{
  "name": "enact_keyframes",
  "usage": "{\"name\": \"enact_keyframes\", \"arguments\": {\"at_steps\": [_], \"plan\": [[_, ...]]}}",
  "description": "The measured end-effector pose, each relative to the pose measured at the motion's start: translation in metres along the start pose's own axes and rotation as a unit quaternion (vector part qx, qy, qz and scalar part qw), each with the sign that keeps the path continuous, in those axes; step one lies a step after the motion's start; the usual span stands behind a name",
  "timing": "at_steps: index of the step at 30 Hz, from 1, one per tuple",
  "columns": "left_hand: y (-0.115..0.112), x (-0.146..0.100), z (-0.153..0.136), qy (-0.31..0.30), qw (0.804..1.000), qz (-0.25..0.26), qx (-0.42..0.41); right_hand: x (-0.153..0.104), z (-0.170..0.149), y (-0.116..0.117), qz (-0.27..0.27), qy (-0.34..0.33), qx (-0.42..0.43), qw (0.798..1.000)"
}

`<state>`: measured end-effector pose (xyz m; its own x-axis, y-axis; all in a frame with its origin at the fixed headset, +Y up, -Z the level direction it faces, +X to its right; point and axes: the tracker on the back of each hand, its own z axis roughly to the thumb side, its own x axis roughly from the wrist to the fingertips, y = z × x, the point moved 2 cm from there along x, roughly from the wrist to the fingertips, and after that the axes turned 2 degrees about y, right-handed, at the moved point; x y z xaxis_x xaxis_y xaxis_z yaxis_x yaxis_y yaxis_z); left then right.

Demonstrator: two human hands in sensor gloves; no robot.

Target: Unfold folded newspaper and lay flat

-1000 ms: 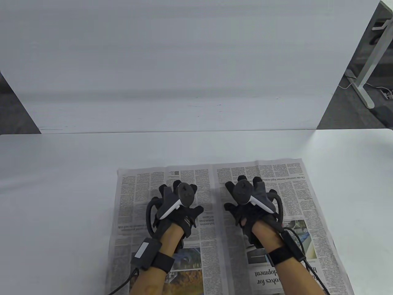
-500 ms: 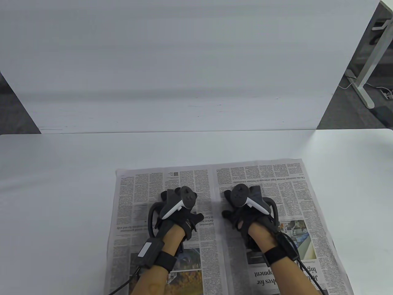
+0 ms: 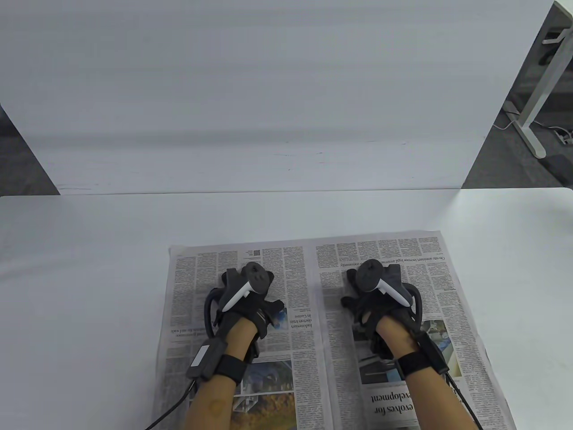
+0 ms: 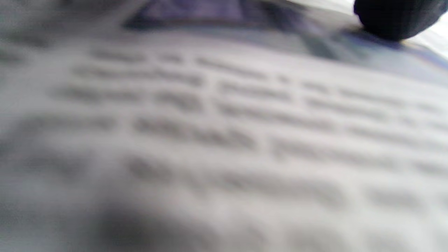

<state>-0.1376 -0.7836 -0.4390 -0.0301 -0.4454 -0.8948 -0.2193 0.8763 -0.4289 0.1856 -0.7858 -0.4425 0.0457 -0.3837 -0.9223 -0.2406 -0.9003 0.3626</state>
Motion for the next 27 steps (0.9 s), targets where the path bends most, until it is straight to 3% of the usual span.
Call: {"name": "enact_keyframes", "arguments": {"at_steps": [12,27], "plan": [[0.014,0.007,-0.047,0.057,0.997,0.008,-0.042,0.008,-0.062,-0.017,-0.013,0.065,0.032,0.997],[0.025,-0.003,-0.132,0.141,0.985,0.022,-0.100,0.000,-0.145,-0.031,-0.021,0.137,0.068,0.988]]}}
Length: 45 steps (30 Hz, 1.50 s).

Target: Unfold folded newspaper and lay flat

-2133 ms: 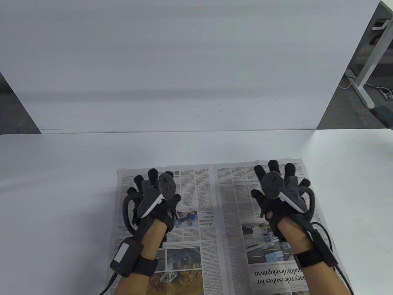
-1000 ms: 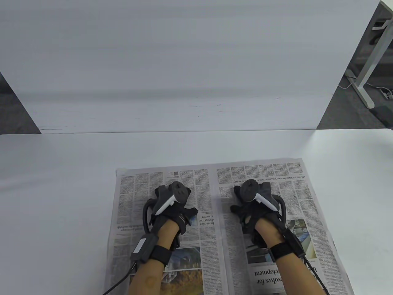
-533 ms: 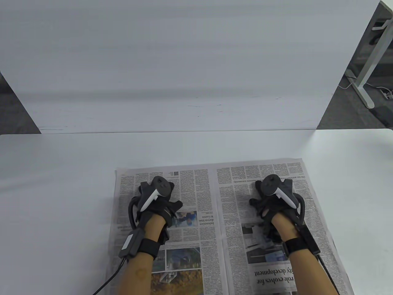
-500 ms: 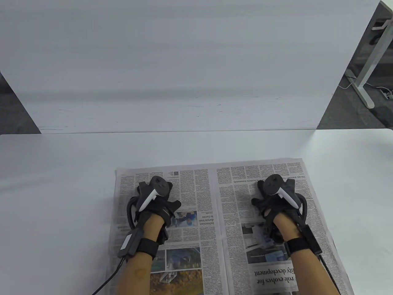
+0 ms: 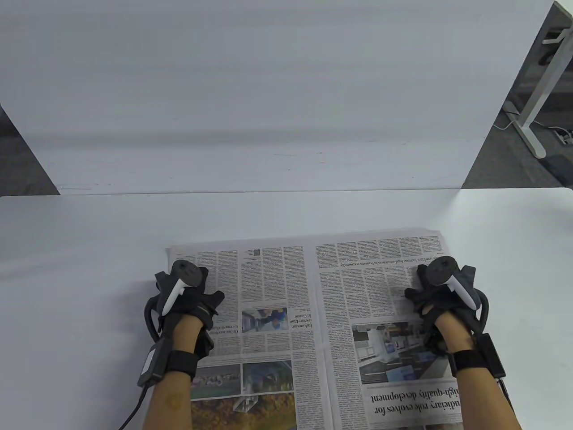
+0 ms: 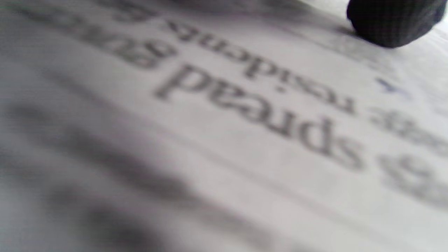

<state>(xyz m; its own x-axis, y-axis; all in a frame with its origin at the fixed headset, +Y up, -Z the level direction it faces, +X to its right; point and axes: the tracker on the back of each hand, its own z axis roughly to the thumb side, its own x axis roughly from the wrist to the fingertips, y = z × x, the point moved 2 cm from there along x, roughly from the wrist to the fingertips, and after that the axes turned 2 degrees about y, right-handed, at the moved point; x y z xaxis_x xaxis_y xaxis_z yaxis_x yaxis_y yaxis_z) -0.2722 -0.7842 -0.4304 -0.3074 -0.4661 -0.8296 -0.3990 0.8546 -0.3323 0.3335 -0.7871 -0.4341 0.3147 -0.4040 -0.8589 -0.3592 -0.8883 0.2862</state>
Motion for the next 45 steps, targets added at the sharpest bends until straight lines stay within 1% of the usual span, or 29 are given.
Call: {"name": "enact_keyframes", "arguments": {"at_steps": [5,8,10,13,15,17,20,21,22,24,27,28,29,33,37,38,40,45], "plan": [[0.003,0.001,-0.010,0.009,1.000,0.001,0.002,0.001,-0.015,-0.004,0.001,0.013,0.005,1.000],[0.001,0.001,-0.012,0.002,1.000,0.003,0.001,0.000,-0.016,-0.002,-0.005,0.007,0.006,1.000],[0.002,0.001,-0.011,0.000,1.000,-0.005,-0.004,0.000,-0.016,-0.002,0.001,0.005,0.010,1.000],[0.009,-0.007,-0.013,-0.007,0.999,0.023,-0.021,-0.008,-0.014,-0.008,-0.016,0.008,-0.008,1.000],[0.016,-0.022,-0.006,-0.038,0.998,0.055,-0.012,-0.022,-0.003,-0.013,-0.037,-0.024,-0.031,0.999],[0.018,-0.044,0.006,-0.074,0.994,0.077,0.000,-0.041,0.009,-0.017,-0.057,-0.055,-0.038,0.996],[0.018,-0.075,0.023,-0.119,0.988,0.098,0.024,-0.068,0.028,-0.016,-0.054,-0.098,-0.026,0.993],[0.017,-0.078,0.025,-0.123,0.987,0.099,0.027,-0.073,0.032,-0.015,-0.054,-0.105,-0.023,0.993],[0.012,-0.095,0.034,-0.139,0.984,0.102,0.041,-0.085,0.041,-0.012,-0.051,-0.120,-0.027,0.991],[0.006,-0.109,0.041,-0.151,0.983,0.090,0.060,-0.096,0.049,-0.010,-0.038,-0.136,-0.055,0.989],[0.002,-0.126,0.045,-0.158,0.979,0.084,0.094,-0.107,0.056,-0.007,-0.029,-0.147,-0.056,0.987],[0.002,-0.130,0.045,-0.158,0.979,0.082,0.097,-0.109,0.057,-0.007,-0.023,-0.142,-0.052,0.988],[0.002,-0.131,0.045,-0.159,0.979,0.079,0.097,-0.111,0.057,-0.006,-0.015,-0.126,-0.053,0.991],[0.004,-0.135,0.048,-0.152,0.979,0.075,0.110,-0.115,0.059,-0.005,-0.012,-0.121,-0.076,0.990],[-0.007,-0.130,0.049,-0.146,0.980,0.042,0.130,-0.113,0.056,0.007,0.030,-0.115,-0.079,0.990],[-0.011,-0.127,0.049,-0.142,0.979,0.031,0.141,-0.111,0.055,0.009,0.032,-0.112,-0.082,0.990],[-0.017,-0.122,0.049,-0.133,0.979,0.024,0.153,-0.111,0.055,0.009,0.027,-0.111,-0.083,0.990],[-0.017,-0.120,0.049,-0.134,0.980,0.039,0.140,-0.107,0.052,0.012,0.018,-0.109,-0.081,0.991]]}}
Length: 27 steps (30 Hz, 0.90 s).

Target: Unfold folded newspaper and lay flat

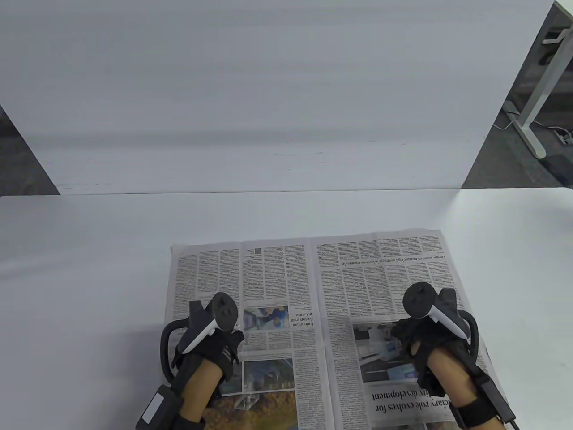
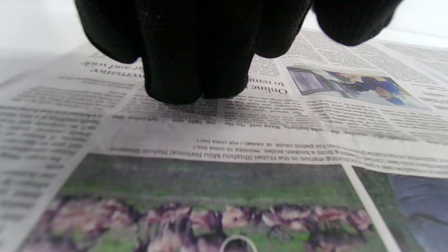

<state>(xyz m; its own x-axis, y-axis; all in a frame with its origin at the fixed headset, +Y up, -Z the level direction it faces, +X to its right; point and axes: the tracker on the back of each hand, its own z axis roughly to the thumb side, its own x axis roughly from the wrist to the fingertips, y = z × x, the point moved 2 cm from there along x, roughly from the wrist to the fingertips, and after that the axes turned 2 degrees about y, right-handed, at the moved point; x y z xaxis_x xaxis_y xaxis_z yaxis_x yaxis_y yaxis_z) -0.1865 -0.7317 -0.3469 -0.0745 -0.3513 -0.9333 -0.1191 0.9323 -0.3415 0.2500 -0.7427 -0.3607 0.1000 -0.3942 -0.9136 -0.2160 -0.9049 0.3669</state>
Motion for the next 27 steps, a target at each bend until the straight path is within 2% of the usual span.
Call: {"name": "enact_keyframes", "arguments": {"at_steps": [13,20,22,25,27], "plan": [[-0.020,0.032,-0.001,0.004,1.000,0.020,0.008,0.012,0.004,0.021,-0.003,0.002,0.015,1.000],[-0.020,0.034,-0.001,0.001,1.000,0.021,-0.010,0.012,0.005,0.020,-0.001,0.009,0.014,1.000],[-0.015,0.028,0.007,-0.012,0.999,0.036,-0.011,0.010,0.010,0.017,-0.006,0.008,0.026,1.000],[-0.007,0.016,0.033,-0.054,0.995,0.078,-0.006,0.004,0.029,0.015,-0.042,-0.023,0.031,0.998],[-0.012,0.012,0.057,-0.090,0.994,0.067,0.007,0.000,0.050,0.020,-0.046,-0.047,0.017,0.998]]}}
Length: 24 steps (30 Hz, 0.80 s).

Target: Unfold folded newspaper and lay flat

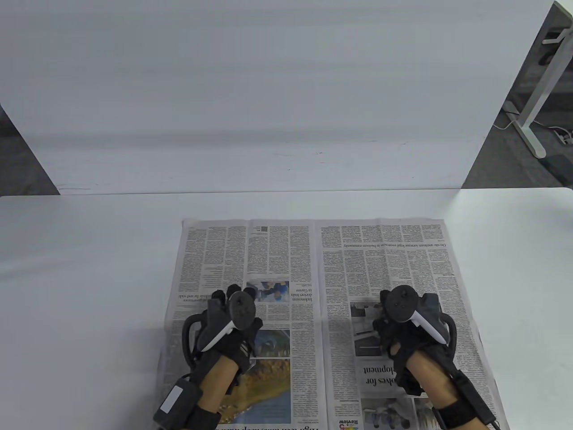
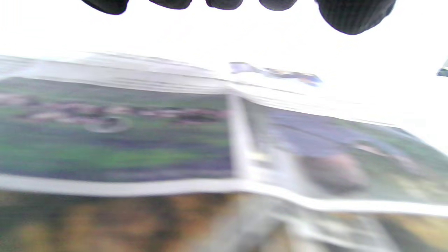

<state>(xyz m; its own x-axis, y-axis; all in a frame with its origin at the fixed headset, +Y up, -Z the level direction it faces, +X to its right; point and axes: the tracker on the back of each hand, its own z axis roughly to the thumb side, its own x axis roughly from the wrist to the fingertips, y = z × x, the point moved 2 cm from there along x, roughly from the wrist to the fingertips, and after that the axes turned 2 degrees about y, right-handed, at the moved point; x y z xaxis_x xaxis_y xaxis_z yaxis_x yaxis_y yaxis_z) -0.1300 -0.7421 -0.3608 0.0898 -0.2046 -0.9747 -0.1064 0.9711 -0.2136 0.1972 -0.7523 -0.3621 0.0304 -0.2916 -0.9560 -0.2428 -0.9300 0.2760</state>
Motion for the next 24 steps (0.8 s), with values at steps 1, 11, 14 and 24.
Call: {"name": "enact_keyframes", "arguments": {"at_steps": [1,11,14,24], "plan": [[-0.003,0.000,0.007,-0.009,1.000,-0.012,0.005,-0.001,0.008,0.003,-0.002,-0.006,-0.003,1.000],[-0.038,0.002,0.061,-0.070,0.995,-0.073,0.020,-0.006,0.065,0.042,0.022,-0.078,-0.035,0.996],[-0.047,0.002,0.063,-0.071,0.993,-0.091,0.030,-0.009,0.070,0.050,0.031,-0.091,-0.042,0.994],[-0.057,0.000,0.051,-0.051,0.989,-0.136,0.021,-0.007,0.058,0.059,0.060,-0.089,-0.041,0.993]]}}
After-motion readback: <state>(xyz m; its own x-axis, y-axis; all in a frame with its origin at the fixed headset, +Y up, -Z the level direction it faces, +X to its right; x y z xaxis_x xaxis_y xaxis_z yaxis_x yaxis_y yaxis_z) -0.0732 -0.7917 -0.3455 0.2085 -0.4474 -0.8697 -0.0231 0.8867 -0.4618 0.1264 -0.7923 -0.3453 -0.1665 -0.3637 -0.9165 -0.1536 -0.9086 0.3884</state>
